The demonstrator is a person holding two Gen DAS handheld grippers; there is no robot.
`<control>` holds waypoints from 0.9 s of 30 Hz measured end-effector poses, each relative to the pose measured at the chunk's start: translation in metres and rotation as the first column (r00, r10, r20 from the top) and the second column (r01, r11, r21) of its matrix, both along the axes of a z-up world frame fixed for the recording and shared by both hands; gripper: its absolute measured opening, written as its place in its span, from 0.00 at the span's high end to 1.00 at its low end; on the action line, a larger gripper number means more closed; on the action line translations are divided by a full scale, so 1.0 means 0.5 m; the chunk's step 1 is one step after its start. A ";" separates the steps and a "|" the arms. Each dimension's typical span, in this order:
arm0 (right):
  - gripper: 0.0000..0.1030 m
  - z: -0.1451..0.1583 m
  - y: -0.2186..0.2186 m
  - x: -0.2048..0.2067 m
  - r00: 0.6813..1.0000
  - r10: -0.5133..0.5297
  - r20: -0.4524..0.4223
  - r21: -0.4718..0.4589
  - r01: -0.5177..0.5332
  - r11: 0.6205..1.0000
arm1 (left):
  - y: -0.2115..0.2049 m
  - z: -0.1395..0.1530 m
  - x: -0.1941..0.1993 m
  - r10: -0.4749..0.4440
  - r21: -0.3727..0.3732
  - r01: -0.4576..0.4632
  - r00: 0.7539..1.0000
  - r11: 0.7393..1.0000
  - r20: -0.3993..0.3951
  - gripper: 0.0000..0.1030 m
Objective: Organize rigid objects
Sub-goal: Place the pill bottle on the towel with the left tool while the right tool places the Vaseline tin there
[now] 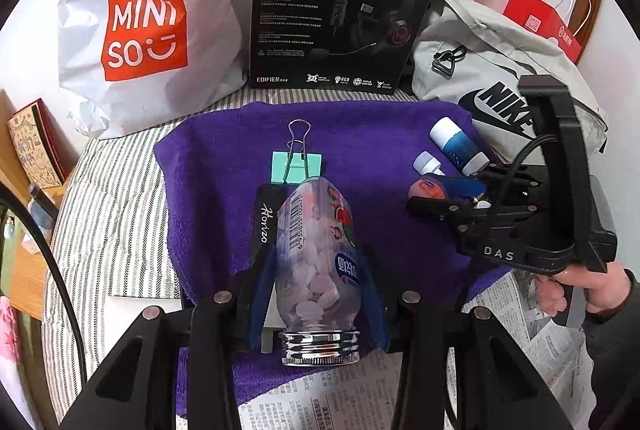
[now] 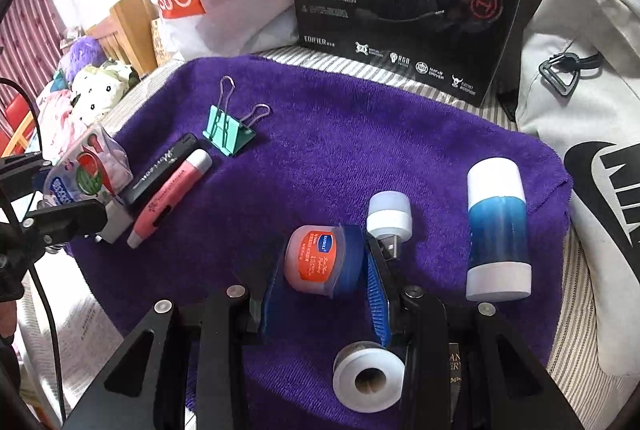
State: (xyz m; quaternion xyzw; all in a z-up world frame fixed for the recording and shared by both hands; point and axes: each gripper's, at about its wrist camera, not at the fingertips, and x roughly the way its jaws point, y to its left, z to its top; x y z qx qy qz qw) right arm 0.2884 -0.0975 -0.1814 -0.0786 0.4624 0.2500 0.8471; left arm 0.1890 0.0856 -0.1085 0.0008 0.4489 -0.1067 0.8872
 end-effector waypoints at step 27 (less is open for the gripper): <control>0.27 0.100 -0.089 -0.061 0.995 -0.029 0.093 0.012 0.028 1.000 | -0.026 -0.017 0.032 -0.010 -0.004 0.010 0.998 1.000 -0.058 0.62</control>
